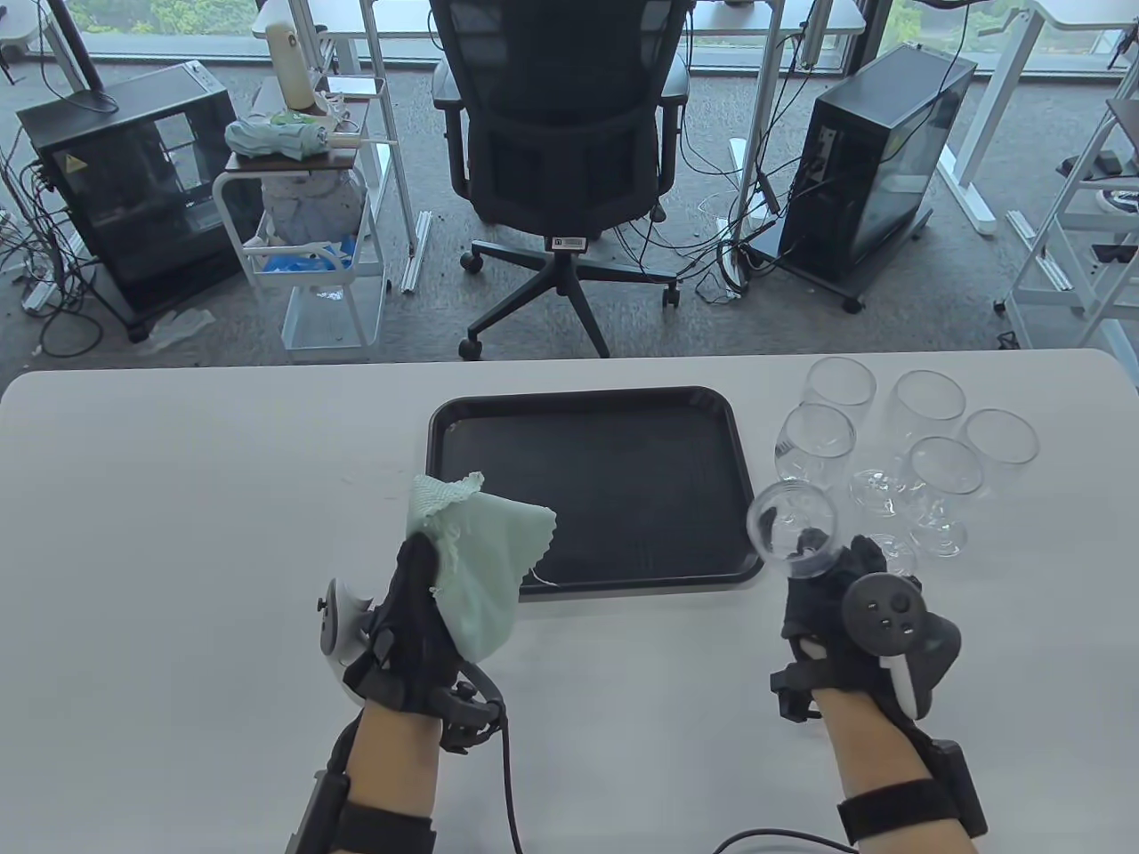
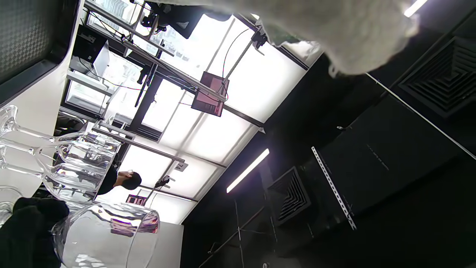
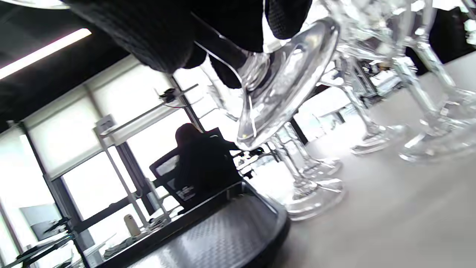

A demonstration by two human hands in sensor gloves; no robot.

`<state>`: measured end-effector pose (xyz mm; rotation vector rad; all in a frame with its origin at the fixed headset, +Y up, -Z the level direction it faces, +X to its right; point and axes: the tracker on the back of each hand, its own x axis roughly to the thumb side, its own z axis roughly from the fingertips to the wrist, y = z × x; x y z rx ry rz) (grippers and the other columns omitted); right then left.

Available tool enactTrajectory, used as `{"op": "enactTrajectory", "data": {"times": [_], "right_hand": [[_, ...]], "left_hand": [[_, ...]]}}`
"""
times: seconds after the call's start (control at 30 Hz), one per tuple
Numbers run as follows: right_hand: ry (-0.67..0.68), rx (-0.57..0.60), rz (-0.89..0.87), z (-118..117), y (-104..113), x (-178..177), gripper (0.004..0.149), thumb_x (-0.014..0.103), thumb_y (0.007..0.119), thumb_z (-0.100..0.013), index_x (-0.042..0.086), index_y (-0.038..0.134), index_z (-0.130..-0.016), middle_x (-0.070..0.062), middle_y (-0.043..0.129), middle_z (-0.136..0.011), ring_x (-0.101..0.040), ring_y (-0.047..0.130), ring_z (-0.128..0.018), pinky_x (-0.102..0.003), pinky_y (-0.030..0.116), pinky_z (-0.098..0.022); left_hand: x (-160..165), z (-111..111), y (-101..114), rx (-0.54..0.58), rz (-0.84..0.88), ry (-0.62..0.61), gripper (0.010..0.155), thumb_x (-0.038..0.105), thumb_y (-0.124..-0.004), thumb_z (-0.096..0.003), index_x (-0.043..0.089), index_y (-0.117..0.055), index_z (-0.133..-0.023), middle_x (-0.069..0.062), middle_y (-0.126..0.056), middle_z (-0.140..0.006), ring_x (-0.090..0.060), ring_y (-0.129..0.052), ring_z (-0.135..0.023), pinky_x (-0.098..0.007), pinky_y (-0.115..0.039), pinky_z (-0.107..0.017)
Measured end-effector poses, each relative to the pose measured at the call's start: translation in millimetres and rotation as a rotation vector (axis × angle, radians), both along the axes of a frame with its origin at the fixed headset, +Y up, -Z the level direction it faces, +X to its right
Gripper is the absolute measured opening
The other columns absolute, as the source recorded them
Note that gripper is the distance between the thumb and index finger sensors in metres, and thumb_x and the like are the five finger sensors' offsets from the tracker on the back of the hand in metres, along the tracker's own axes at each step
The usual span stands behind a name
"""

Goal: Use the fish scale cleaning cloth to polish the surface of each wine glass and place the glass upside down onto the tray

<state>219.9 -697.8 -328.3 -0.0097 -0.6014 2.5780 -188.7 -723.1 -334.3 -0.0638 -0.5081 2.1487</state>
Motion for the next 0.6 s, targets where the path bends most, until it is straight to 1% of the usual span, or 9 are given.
{"op": "enactTrajectory", "data": {"times": [0.07,0.1,0.13,0.17,0.23,0.33,0.47,0.53,0.6], "right_hand": [[0.106,0.076,0.102,4.6,7.7,-25.8,0.045,0.038,0.085,-0.052,0.035,0.071,-0.096,-0.005,0.083,-0.091,-0.038,0.057,-0.101,-0.076,0.030,-0.064],[0.208,0.104,0.176,7.5,9.6,-45.9,0.047,0.038,0.086,-0.051,0.037,0.073,-0.095,-0.003,0.084,-0.090,-0.033,0.062,-0.101,-0.074,0.037,-0.068],[0.247,0.117,0.202,9.4,8.0,-55.8,0.047,0.036,0.089,-0.049,0.035,0.075,-0.094,-0.005,0.085,-0.088,-0.032,0.065,-0.098,-0.073,0.041,-0.068],[0.240,0.129,0.284,13.6,3.8,-68.1,0.047,0.035,0.090,-0.049,0.034,0.076,-0.094,-0.006,0.086,-0.087,-0.032,0.067,-0.097,-0.073,0.043,-0.069],[0.239,0.150,0.409,16.5,-4.4,-76.4,0.047,0.037,0.090,-0.048,0.035,0.077,-0.093,-0.002,0.089,-0.084,-0.030,0.073,-0.093,-0.067,0.056,-0.069],[0.283,0.107,0.412,15.0,-12.4,-81.0,0.047,0.034,0.092,-0.047,0.033,0.079,-0.092,-0.004,0.090,-0.083,-0.031,0.074,-0.091,-0.065,0.059,-0.067],[0.277,0.142,0.399,19.4,-5.5,-80.3,0.048,0.034,0.092,-0.047,0.033,0.079,-0.093,-0.004,0.090,-0.083,-0.031,0.075,-0.090,-0.064,0.060,-0.068],[0.278,0.168,0.394,22.0,-1.2,-81.0,0.048,0.035,0.092,-0.047,0.033,0.079,-0.093,-0.004,0.091,-0.083,-0.031,0.076,-0.090,-0.062,0.062,-0.067],[0.282,0.200,0.378,24.7,2.3,-81.5,0.048,0.035,0.093,-0.047,0.033,0.079,-0.092,-0.003,0.091,-0.083,-0.030,0.077,-0.090,-0.057,0.067,-0.064]], "left_hand": [[-1.9,0.1,-0.1,0.003,-0.008,0.010,0.060,0.060,-0.050,-0.0611,0.039,-0.033,-0.116,0.002,-0.032,-0.126,-0.038,-0.031,-0.118,-0.073,-0.025,-0.078],[-3.2,-0.1,0.3,0.012,-0.016,0.012,0.061,0.060,-0.050,-0.0610,0.039,-0.033,-0.116,0.003,-0.032,-0.126,-0.038,-0.030,-0.118,-0.073,-0.025,-0.078],[-3.9,0.2,0.6,0.015,-0.025,0.015,0.061,0.060,-0.050,-0.0610,0.039,-0.032,-0.116,0.003,-0.031,-0.126,-0.038,-0.030,-0.118,-0.073,-0.025,-0.078],[-4.5,0.3,0.9,0.018,-0.042,0.025,0.061,0.060,-0.049,-0.0609,0.039,-0.031,-0.116,0.003,-0.031,-0.126,-0.039,-0.031,-0.118,-0.073,-0.026,-0.078],[-2.9,1.0,4.9,0.063,-0.087,0.031,0.062,0.059,-0.050,-0.0608,0.039,-0.030,-0.116,0.003,-0.031,-0.126,-0.039,-0.030,-0.118,-0.074,-0.024,-0.078],[10.8,3.6,24.2,0.195,-0.278,0.034,0.064,0.059,-0.052,-0.0599,0.033,-0.036,-0.116,0.004,-0.033,-0.127,-0.038,-0.027,-0.119,-0.074,-0.021,-0.078],[51.6,17.6,52.1,0.380,-0.619,-0.018,0.060,0.060,-0.054,-0.0594,0.033,-0.055,-0.112,0.006,-0.028,-0.127,-0.035,-0.015,-0.118,-0.073,-0.014,-0.077],[64.3,20.9,50.9,0.409,-0.725,-0.013,0.058,0.060,-0.058,-0.0582,0.032,-0.064,-0.109,0.006,-0.027,-0.126,-0.034,-0.012,-0.117,-0.073,-0.013,-0.076],[73.3,21.4,41.9,0.425,-0.848,-0.037,0.057,0.061,-0.060,-0.0584,0.033,-0.067,-0.108,0.006,-0.024,-0.126,-0.033,-0.007,-0.115,-0.073,-0.010,-0.075]]}}
